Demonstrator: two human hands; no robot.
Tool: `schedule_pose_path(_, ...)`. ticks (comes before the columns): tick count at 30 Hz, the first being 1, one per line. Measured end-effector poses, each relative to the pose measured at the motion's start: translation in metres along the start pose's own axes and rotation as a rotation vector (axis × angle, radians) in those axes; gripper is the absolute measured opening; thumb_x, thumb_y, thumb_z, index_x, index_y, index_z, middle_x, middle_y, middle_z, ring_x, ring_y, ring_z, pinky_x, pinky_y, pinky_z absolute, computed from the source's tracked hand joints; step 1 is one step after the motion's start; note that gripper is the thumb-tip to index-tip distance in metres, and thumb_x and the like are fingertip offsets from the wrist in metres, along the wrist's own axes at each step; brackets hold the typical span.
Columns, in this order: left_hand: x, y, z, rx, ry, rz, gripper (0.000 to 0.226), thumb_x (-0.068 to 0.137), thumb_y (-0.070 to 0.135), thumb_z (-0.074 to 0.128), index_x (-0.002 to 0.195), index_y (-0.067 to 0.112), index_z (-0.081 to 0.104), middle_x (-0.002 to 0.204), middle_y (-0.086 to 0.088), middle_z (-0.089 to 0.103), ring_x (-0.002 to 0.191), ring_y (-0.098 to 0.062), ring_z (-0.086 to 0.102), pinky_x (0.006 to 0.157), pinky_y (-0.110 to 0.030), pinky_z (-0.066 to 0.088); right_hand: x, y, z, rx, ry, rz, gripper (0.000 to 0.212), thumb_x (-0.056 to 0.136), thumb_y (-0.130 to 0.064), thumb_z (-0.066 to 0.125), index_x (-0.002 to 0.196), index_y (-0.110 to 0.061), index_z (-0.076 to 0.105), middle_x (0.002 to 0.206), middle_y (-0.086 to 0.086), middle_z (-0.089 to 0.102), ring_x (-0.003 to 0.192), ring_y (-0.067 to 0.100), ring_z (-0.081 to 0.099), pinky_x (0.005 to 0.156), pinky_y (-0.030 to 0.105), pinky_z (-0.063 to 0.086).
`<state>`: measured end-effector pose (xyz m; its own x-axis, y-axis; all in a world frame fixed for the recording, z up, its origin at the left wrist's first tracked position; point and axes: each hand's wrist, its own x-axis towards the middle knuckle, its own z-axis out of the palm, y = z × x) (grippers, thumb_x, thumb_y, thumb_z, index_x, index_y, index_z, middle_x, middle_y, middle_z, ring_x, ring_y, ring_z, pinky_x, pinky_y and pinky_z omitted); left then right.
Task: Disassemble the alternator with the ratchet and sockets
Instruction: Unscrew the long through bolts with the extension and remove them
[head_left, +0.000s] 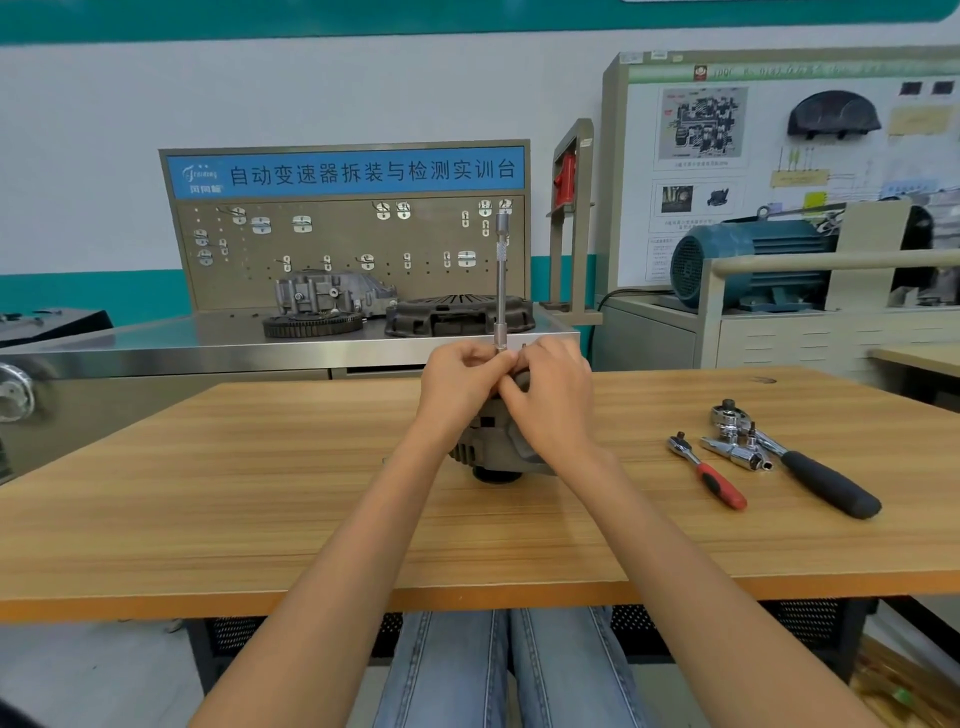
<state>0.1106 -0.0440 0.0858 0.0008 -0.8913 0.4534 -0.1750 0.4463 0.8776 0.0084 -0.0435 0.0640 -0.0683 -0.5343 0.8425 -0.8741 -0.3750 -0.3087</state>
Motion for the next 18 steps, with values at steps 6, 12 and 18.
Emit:
schedule_pose_path(6,0.007,0.017,-0.004,0.153,-0.051,0.1,0.024,0.095,0.017,0.054,0.111,0.004,0.068,0.102,-0.007,0.07,0.097,-0.019,0.065,0.092,-0.035,0.052,0.001,0.001,0.003,0.017,0.012,-0.002,0.015,0.088,-0.031,0.063,0.081,-0.018,0.065,0.083,-0.009,0.044,0.087,0.006,0.033,0.079,0.024,0.028)
schedule_pose_path(12,0.013,0.025,0.0,0.157,-0.044,0.116,0.016,0.093,0.01,0.059,0.107,0.009,0.067,0.094,-0.008,0.071,0.089,-0.019,0.067,0.082,-0.03,0.055,0.0,0.001,0.002,-0.01,0.032,-0.043,0.017,0.088,-0.032,0.062,0.086,-0.016,0.067,0.081,-0.009,0.043,0.086,0.007,0.033,0.077,0.025,0.029)
schedule_pose_path(18,0.019,0.018,0.002,0.199,0.07,0.137,0.011,0.084,0.019,0.073,0.091,0.015,0.065,0.088,-0.002,0.07,0.08,-0.01,0.064,0.068,-0.018,0.051,0.001,0.0,0.002,-0.086,0.007,-0.047,0.023,0.089,-0.038,0.059,0.089,-0.016,0.065,0.084,-0.006,0.048,0.089,0.013,0.041,0.08,0.028,0.035)
